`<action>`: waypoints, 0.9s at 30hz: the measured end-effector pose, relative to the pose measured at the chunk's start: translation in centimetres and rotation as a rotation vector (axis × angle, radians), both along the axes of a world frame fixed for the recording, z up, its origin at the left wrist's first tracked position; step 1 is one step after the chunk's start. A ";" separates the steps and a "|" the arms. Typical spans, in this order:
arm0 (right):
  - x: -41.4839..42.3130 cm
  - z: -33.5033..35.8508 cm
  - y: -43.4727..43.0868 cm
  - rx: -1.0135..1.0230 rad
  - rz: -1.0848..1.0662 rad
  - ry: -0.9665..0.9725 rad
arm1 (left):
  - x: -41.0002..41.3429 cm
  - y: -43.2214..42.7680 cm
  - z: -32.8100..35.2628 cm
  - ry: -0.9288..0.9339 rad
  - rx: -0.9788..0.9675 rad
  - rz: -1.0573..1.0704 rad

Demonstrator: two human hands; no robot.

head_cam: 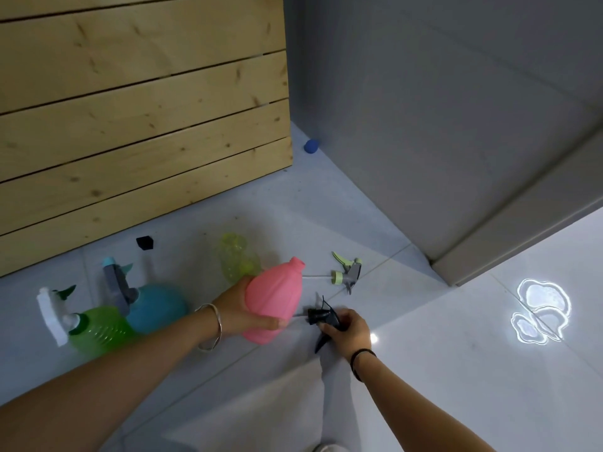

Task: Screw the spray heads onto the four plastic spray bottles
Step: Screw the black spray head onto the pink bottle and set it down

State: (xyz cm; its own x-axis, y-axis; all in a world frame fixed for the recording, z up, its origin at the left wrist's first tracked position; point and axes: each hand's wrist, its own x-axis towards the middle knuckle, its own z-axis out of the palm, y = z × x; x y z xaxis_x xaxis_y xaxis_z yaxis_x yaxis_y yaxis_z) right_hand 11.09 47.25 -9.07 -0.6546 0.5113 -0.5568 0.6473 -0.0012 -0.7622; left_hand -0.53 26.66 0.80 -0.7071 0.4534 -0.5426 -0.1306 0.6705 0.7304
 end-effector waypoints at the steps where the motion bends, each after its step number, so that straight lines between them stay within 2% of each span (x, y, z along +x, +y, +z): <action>1: -0.2 0.6 0.4 -0.027 0.032 -0.004 | -0.1 0.0 0.3 0.004 -0.011 0.002; 7: -1.3 6.5 2.9 -0.183 0.044 0.147 | -1.2 0.4 4.5 0.092 -0.058 0.027; 12: -3.2 16.2 4.6 -0.233 0.062 0.369 | -1.3 0.5 11.1 0.203 -0.006 0.078; 21: -3.3 33.7 2.4 -0.210 -0.033 0.656 | 2.6 -3.6 20.9 0.308 0.184 0.208; 27: -1.9 40.3 -1.4 -0.206 -0.132 0.713 | 6.1 -6.7 23.0 0.339 0.256 0.276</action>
State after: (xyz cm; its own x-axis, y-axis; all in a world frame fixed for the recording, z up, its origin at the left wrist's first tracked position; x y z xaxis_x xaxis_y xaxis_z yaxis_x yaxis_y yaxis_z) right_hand 9.22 45.80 31.19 -0.8326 0.5420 -0.1138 -0.0184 -0.2325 -0.9724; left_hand 5.59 19.98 23.76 -0.9365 0.3132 -0.1579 -0.0049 0.4384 0.8987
